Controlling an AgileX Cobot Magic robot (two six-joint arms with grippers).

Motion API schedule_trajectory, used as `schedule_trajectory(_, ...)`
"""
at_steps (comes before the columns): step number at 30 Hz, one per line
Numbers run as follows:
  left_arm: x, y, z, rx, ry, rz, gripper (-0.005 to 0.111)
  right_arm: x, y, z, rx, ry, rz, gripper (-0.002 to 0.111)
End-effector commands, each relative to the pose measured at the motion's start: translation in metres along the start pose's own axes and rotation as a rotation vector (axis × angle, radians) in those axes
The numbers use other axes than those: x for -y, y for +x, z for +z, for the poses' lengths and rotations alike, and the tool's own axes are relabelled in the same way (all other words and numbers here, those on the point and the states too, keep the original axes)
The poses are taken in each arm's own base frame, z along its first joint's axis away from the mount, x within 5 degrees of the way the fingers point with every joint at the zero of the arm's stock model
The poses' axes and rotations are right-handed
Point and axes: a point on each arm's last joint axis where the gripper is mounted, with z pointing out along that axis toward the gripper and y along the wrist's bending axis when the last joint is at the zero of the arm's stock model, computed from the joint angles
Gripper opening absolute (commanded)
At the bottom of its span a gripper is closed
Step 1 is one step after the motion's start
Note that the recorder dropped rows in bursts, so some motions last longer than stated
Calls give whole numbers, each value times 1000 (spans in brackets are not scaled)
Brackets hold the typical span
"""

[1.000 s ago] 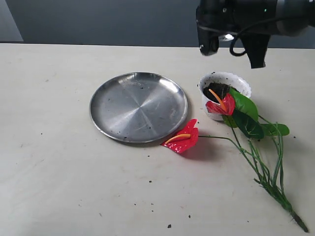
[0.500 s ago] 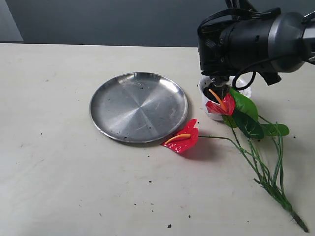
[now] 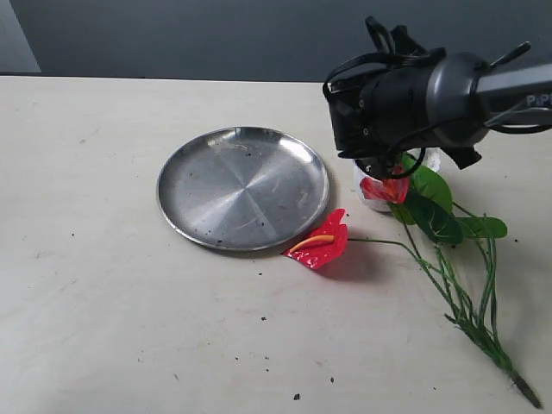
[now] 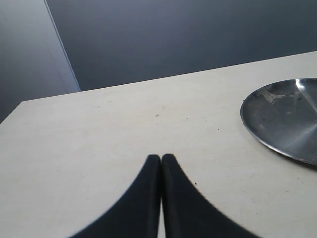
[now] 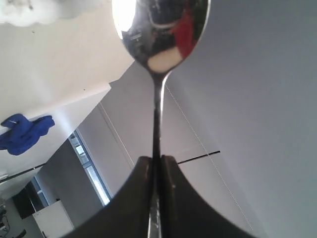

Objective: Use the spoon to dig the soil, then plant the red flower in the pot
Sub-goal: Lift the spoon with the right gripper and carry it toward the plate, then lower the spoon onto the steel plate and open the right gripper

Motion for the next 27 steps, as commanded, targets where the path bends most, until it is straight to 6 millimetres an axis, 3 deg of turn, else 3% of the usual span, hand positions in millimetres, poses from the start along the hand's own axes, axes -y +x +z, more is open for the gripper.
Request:
schedule_trajectory(1,0,-1,0,5,4,-4,2,-6,-14,7,-14,-18,-78,0)
schedule_trajectory(7,0,-1,0,5,4,-4,2,-13,-30,13,-8,-40,-136,0)
schedule_trajectory(15,0,-1,0,5,4,-4,2,-19,-61,5,63,-6,-204,0)
schedule_trajectory(27,0,-1,0,5,4,-4,2,-8,-42,9,-34,51,-159,0)
